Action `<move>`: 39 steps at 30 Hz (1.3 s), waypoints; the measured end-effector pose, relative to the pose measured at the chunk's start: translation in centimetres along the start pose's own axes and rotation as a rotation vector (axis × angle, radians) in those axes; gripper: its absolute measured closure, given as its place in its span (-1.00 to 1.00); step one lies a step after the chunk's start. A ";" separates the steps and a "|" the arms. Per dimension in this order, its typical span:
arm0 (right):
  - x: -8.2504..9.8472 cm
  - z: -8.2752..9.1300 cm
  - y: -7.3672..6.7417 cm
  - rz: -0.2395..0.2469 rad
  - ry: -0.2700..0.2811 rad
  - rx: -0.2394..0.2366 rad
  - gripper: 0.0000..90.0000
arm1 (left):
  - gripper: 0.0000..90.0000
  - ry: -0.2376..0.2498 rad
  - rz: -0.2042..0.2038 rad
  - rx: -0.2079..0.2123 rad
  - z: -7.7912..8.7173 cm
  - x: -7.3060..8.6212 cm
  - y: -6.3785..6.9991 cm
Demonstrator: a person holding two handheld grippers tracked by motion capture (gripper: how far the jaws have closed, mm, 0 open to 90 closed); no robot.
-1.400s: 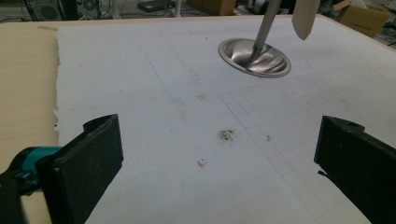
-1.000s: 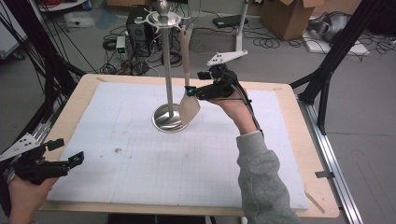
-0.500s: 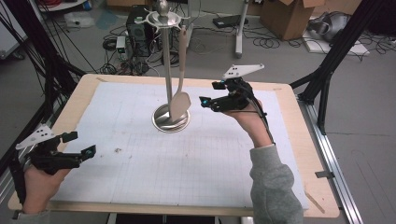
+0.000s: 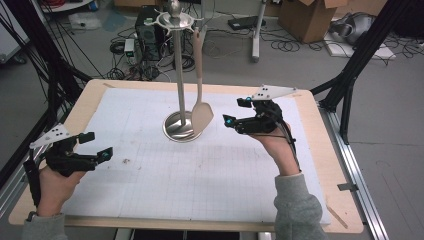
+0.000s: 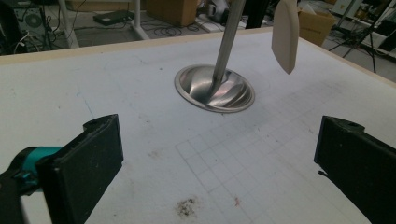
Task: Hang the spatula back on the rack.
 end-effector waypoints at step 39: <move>10.8 7.7 1.1 -0.124 0.093 0.134 -0.45 | -0.96 0.050 -0.020 0.021 0.1 -1.2 0.4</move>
Point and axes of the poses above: each handheld gripper's, and its own axes: z roughly backward along the jaws, x roughly out of its underside, y roughly to its right, the point moved 3 cm from there along -z, roughly forward along the jaws, and after that the axes turned 11 degrees about x, right-handed, at the moved point
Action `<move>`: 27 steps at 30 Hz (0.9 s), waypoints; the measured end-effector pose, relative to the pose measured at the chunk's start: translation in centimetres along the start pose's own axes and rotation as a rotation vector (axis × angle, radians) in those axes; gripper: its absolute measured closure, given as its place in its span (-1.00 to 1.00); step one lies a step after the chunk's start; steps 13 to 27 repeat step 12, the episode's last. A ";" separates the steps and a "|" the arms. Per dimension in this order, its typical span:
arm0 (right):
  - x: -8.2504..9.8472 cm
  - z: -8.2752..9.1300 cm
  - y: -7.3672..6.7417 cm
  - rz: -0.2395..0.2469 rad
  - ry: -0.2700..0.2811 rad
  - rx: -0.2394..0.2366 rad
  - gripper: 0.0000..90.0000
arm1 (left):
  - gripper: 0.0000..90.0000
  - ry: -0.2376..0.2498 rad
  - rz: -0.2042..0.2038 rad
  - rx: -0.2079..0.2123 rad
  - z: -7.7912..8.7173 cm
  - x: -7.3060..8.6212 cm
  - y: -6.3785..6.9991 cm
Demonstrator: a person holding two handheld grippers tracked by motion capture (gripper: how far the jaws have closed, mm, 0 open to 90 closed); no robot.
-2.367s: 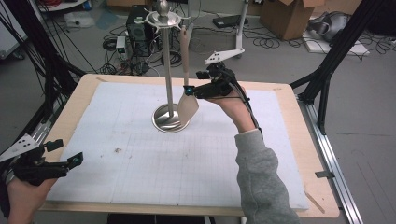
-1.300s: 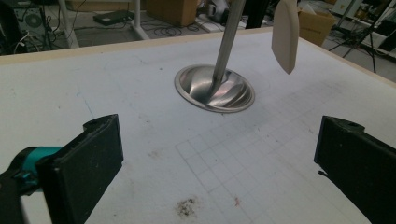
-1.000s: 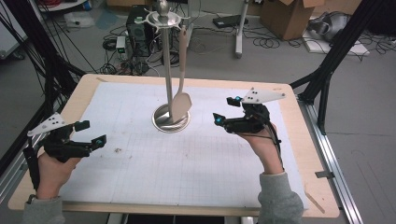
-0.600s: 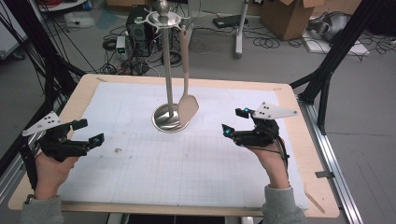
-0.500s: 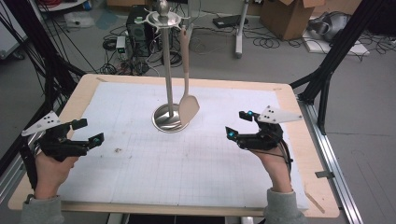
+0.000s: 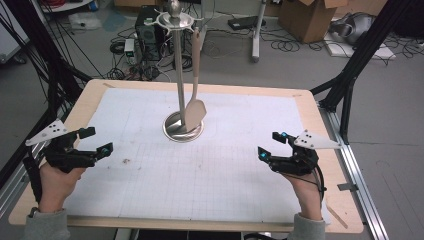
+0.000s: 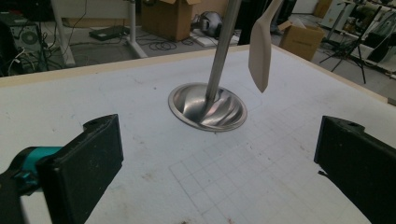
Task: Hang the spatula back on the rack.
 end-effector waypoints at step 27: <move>1.1 0.8 1.7 -0.065 0.001 0.018 -0.46 | -0.96 -0.012 -0.006 0.013 -0.6 0.0 0.2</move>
Point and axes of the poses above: each handheld gripper's, and its own axes: z roughly backward along the jaws, x roughly out of its underside, y roughly to its right, the point moved 3 cm from there along -z, roughly forward along the jaws, and after that the axes turned 11 degrees about x, right-handed, at the moved point
